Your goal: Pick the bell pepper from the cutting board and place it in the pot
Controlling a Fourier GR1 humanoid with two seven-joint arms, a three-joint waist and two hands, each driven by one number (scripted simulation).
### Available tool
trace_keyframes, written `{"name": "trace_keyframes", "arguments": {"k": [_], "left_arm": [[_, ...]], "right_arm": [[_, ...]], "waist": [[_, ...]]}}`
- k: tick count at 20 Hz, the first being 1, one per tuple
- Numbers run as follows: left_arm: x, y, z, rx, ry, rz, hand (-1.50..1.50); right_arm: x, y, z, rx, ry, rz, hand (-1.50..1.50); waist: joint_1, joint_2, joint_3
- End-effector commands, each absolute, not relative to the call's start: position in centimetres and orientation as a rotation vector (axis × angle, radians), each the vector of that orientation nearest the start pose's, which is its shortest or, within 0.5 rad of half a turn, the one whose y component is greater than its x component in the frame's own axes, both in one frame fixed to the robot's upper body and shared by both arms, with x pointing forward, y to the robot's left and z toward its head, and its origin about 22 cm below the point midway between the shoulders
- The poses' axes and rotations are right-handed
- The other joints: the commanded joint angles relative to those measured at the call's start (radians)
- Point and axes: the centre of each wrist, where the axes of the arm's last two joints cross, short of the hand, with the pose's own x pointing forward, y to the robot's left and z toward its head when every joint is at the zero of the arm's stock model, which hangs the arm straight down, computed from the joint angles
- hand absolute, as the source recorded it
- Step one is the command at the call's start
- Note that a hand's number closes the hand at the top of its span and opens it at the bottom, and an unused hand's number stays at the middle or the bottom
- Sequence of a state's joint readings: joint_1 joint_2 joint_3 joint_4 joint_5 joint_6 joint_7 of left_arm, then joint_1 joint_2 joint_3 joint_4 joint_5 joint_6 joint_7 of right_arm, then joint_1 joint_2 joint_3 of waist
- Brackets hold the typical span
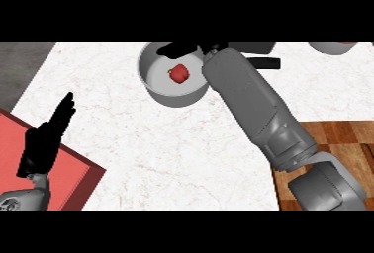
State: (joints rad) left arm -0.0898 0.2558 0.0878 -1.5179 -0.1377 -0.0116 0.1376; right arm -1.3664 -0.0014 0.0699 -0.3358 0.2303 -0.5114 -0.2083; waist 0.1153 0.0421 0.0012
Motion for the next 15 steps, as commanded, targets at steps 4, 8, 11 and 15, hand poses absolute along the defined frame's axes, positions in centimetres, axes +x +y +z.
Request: {"name": "trace_keyframes", "arguments": {"k": [4,8,11,15], "left_arm": [[25.2,31.5,2.2,0.391,-1.418,-0.213,0.00],[25.7,31.2,3.4,0.399,-1.403,-0.181,0.00],[24.8,32.6,2.5,0.408,-1.409,-0.177,0.00],[24.3,32.1,2.9,0.408,-1.391,-0.171,0.00]], "right_arm": [[45.6,-5.3,15.1,-0.198,-1.960,0.338,-1.50],[46.2,-6.8,15.3,-0.117,-1.940,0.322,-1.50],[45.8,-7.4,13.1,-0.045,-1.945,0.316,-1.50],[46.0,-11.5,10.9,-0.046,-1.949,0.301,-1.50]], "waist": [[-0.036,-0.016,-0.001],[-0.054,-0.021,-0.001],[-0.072,-0.027,-0.001],[-0.091,-0.034,-0.001]]}}
